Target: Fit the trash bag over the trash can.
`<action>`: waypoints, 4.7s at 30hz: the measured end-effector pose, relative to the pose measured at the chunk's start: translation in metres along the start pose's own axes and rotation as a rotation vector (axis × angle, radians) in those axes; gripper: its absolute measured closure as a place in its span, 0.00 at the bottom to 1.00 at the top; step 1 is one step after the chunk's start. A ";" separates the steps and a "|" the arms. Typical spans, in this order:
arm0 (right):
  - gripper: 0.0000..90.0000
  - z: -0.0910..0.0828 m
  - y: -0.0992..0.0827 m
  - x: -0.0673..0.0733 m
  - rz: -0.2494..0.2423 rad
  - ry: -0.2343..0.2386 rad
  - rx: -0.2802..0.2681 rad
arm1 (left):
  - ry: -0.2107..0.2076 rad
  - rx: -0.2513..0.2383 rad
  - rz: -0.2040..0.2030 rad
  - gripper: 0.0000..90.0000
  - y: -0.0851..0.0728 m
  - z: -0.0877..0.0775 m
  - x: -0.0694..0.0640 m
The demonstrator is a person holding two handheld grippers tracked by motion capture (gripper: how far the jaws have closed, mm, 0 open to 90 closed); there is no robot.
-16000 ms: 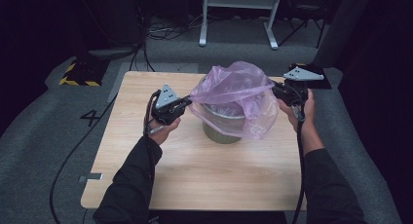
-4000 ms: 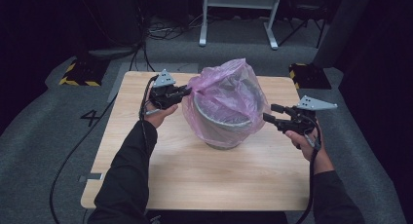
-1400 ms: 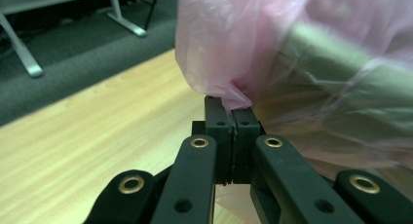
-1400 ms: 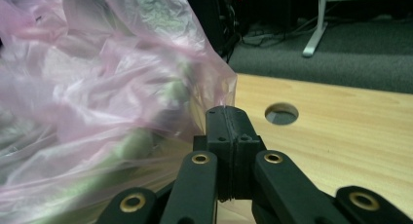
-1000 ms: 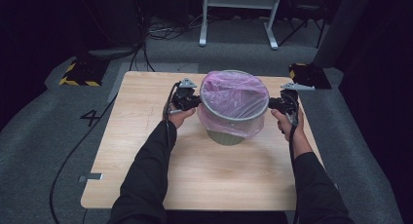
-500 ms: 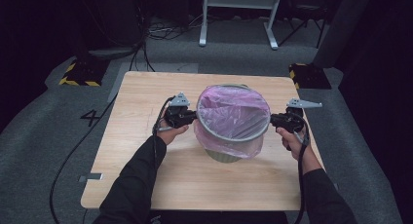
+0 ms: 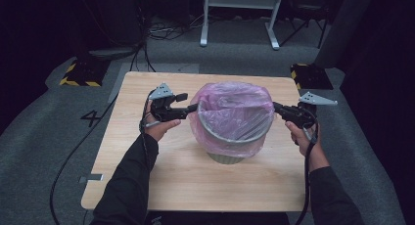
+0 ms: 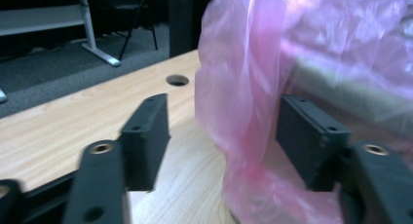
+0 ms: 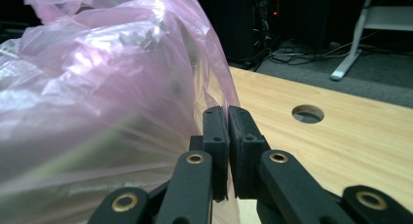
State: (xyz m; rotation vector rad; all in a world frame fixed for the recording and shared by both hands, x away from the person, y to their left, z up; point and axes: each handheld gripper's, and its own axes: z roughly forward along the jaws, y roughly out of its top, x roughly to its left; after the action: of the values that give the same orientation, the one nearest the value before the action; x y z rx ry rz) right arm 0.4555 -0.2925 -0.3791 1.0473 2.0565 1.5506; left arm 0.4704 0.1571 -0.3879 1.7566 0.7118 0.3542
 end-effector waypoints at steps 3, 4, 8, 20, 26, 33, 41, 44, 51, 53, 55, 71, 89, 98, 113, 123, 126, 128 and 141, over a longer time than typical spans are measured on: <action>0.96 0.003 0.007 0.001 -0.008 -0.011 -0.003 | 0.019 -0.013 -0.002 0.33 0.009 0.000 0.001; 0.96 0.005 0.010 0.002 -0.013 -0.012 -0.005 | 0.015 -0.020 -0.011 0.34 0.011 0.000 0.003; 0.96 0.011 0.019 0.002 -0.008 -0.016 -0.015 | -0.024 -0.031 0.007 0.63 0.017 0.003 0.008; 1.00 0.042 0.014 -0.012 0.028 0.011 0.034 | 0.075 0.121 0.037 1.00 0.004 0.054 0.011; 1.00 0.057 -0.003 -0.019 0.078 0.008 0.089 | 0.049 0.196 0.013 1.00 -0.007 0.074 0.009; 1.00 0.062 -0.011 -0.025 0.126 -0.005 0.120 | 0.033 0.268 -0.009 1.00 -0.019 0.087 0.007; 1.00 0.063 -0.024 -0.027 0.140 0.003 0.173 | 0.024 0.288 -0.036 1.00 -0.035 0.084 0.011; 1.00 0.060 -0.029 -0.028 0.137 0.000 0.178 | 0.027 0.281 -0.038 0.99 -0.040 0.080 0.011; 1.00 0.052 -0.039 -0.033 0.133 -0.002 0.195 | 0.020 0.281 -0.044 0.99 -0.055 0.070 0.012; 1.00 0.050 -0.043 -0.034 0.135 -0.005 0.205 | 0.031 0.283 -0.032 0.99 -0.057 0.067 0.011; 1.00 0.048 -0.046 -0.035 0.138 -0.009 0.212 | 0.041 0.285 -0.028 0.97 -0.058 0.064 0.010; 0.45 -0.006 -0.014 -0.038 0.009 -0.071 0.123 | 0.042 0.188 0.065 0.23 -0.036 -0.001 -0.023; 0.27 -0.020 0.048 0.033 -0.208 0.058 0.076 | 0.049 0.393 0.168 0.17 -0.110 -0.023 -0.076; 0.28 0.014 0.066 0.062 -0.289 0.092 0.170 | 0.050 0.443 0.163 0.17 -0.132 -0.031 -0.082; 0.28 0.059 0.061 0.084 -0.330 0.152 0.381 | 0.050 0.465 0.117 0.17 -0.144 -0.035 -0.079; 0.29 0.071 0.063 0.088 -0.333 0.138 0.532 | 0.032 0.471 0.116 0.15 -0.143 -0.033 -0.076; 0.28 0.074 0.063 0.089 -0.338 0.127 0.580 | 0.032 0.471 0.116 0.15 -0.143 -0.033 -0.076; 0.27 0.075 0.063 0.092 -0.367 0.116 0.586 | 0.032 0.471 0.116 0.15 -0.143 -0.033 -0.076; 0.25 0.038 0.066 0.090 -0.335 0.063 0.365 | 0.032 0.471 0.116 0.15 -0.143 -0.033 -0.076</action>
State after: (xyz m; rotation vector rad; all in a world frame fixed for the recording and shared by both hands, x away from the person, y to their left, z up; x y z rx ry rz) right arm 0.4441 -0.1926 -0.3173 0.7192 2.4677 1.0823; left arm 0.3529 0.1581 -0.5039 2.2483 0.7595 0.3096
